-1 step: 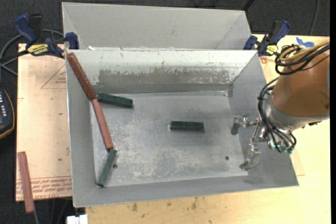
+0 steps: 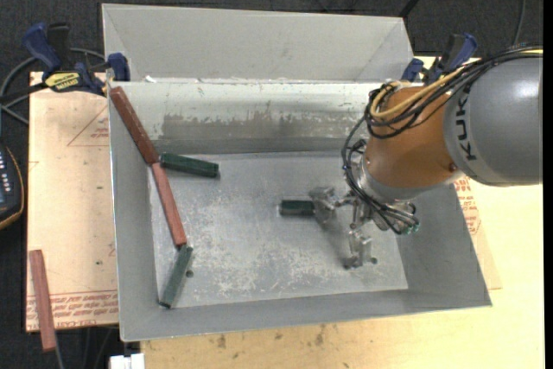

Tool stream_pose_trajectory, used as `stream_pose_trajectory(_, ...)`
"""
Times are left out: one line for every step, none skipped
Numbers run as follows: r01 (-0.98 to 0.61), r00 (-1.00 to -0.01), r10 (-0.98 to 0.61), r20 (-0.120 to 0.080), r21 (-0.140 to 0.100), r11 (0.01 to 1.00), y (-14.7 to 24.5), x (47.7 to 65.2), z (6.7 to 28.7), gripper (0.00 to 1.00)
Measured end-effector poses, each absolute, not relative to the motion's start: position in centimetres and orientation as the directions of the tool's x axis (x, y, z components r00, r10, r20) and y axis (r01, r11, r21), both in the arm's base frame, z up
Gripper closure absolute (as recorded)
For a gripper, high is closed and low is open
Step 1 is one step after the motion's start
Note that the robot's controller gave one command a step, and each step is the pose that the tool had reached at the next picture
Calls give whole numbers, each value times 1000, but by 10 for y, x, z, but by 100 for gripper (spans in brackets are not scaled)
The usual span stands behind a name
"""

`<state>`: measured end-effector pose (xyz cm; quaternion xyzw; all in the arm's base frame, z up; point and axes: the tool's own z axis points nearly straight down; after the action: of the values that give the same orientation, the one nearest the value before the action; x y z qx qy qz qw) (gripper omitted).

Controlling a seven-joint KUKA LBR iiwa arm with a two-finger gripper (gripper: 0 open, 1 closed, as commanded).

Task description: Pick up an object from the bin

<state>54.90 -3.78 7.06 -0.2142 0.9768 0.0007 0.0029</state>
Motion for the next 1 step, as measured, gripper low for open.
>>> stream_pose_trajectory(-262,-965,-262,-12,1,965,9,594,118,0)
